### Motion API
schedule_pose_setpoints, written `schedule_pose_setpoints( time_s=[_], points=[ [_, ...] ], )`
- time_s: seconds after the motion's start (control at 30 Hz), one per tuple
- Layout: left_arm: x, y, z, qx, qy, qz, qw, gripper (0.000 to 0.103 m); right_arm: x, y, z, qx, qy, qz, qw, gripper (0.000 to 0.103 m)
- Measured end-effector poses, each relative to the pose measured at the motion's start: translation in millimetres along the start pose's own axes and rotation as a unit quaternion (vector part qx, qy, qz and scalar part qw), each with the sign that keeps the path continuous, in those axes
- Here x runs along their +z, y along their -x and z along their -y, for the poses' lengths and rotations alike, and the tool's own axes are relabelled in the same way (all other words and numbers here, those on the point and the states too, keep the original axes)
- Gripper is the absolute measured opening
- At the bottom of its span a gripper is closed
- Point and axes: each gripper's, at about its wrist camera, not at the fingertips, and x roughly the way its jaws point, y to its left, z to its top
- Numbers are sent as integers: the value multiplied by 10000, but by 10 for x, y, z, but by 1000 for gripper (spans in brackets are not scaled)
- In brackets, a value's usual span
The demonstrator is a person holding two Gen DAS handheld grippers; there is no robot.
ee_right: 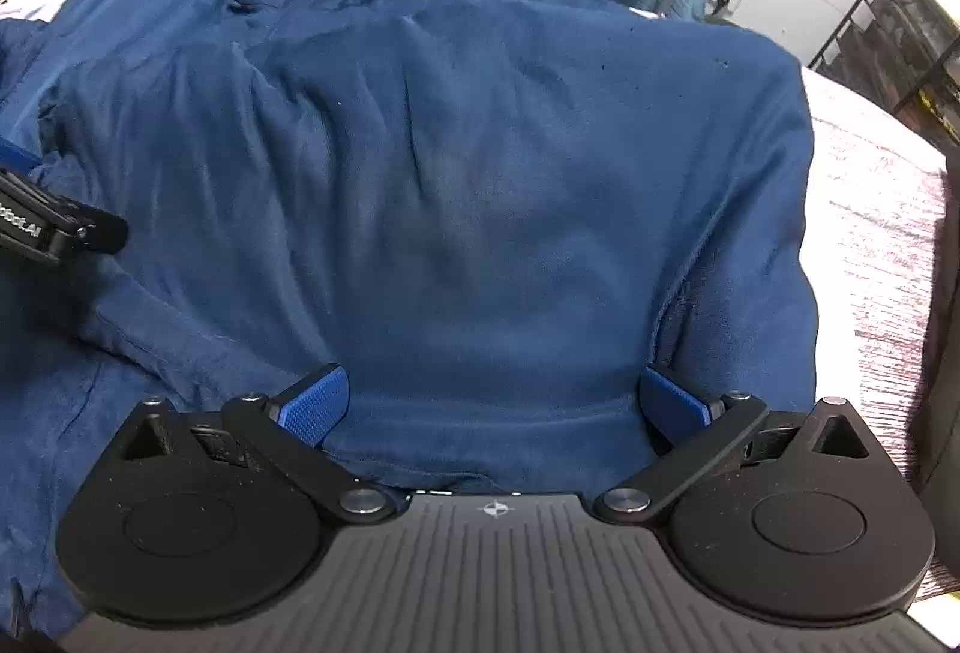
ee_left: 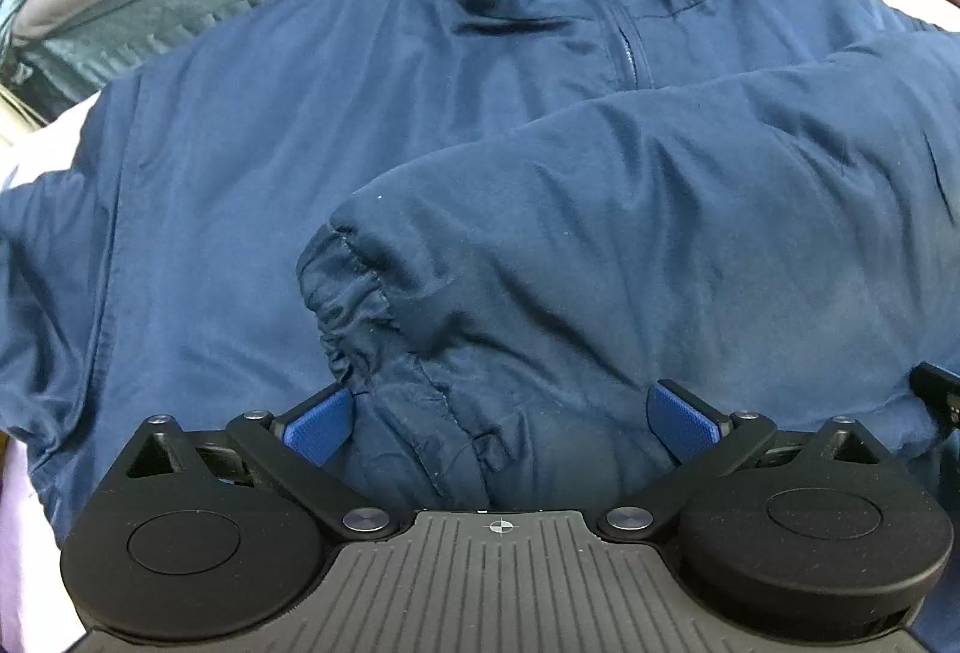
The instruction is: Fold large clothes
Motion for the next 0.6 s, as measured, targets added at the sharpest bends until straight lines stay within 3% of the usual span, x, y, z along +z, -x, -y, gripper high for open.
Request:
schedule_pose_setpoints(
  time_s=[0.37,0.6],
  points=[
    [36,-118,36,-9,-25,51,10000,103,113,-128,-79,-164,-16,-143,9998,103],
    [-125,48,-147,-45,228,161,9996,103,18,-37,-120,-344,-80,182,9992,103]
  ],
)
